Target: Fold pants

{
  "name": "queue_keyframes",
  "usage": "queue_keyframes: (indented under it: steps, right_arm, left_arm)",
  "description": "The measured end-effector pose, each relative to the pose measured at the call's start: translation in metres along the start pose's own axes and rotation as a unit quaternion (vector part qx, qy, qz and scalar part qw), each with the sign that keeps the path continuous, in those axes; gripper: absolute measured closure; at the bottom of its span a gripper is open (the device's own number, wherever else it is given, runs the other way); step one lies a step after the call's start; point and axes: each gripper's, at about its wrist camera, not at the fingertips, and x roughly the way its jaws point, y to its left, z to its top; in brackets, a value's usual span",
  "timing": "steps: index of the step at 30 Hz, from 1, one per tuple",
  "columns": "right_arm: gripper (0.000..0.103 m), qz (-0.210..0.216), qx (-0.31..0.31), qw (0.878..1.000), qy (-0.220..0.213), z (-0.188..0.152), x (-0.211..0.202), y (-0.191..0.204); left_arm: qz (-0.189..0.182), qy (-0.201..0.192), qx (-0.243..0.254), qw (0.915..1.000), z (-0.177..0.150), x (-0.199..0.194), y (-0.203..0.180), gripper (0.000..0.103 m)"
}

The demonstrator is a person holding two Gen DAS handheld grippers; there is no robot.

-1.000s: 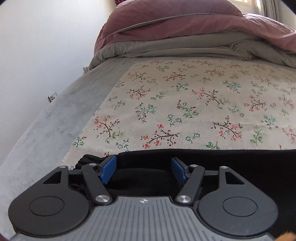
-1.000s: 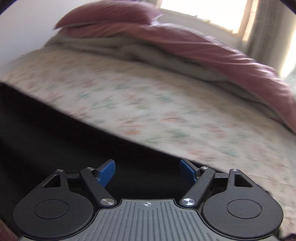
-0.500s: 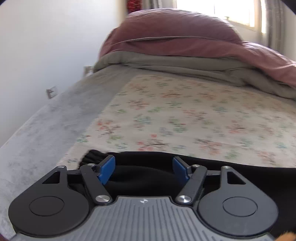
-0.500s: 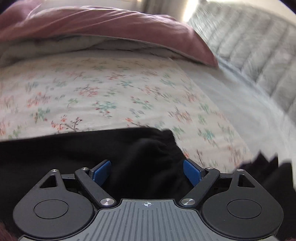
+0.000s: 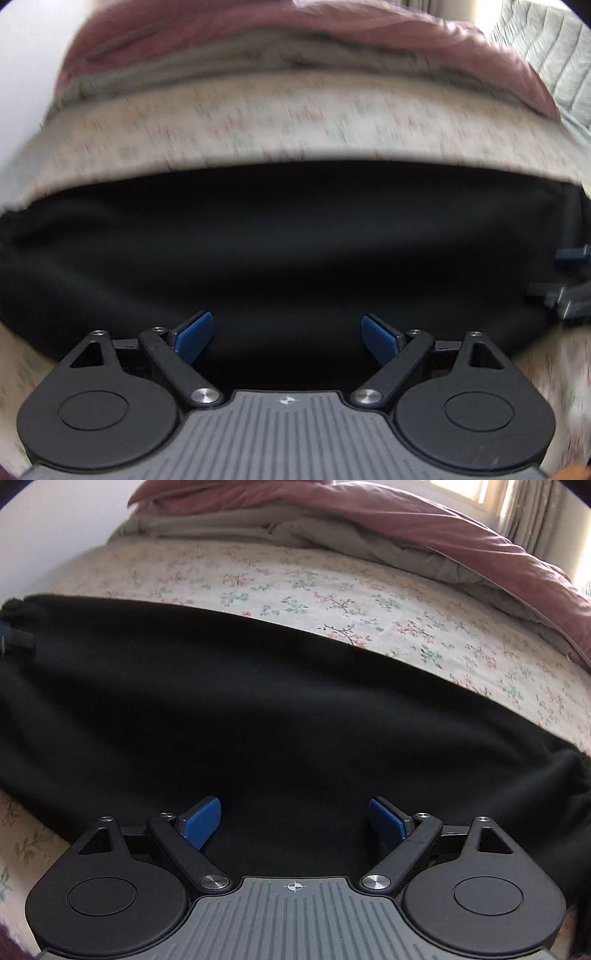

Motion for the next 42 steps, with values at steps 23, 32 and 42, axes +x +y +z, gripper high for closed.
queue_keyframes:
  steps: [23, 32, 42]
  right_arm:
    - [0.016, -0.031, 0.447, 0.894, -0.018, -0.059, -0.041, -0.220]
    - [0.017, -0.014, 0.493, 0.870, -0.015, -0.074, -0.061, -0.236]
    - [0.013, 0.000, 0.567, 0.822, -0.052, -0.104, -0.059, -0.228]
  left_arm:
    - [-0.015, 0.069, -0.018, 0.9973, 0.008, 0.016, -0.060, 0.000]
    - [-0.066, 0.046, -0.046, 0.9957, 0.034, 0.021, -0.026, 0.000]
    - [-0.093, 0.025, -0.021, 0.9951, 0.023, 0.022, -0.021, 0.000]
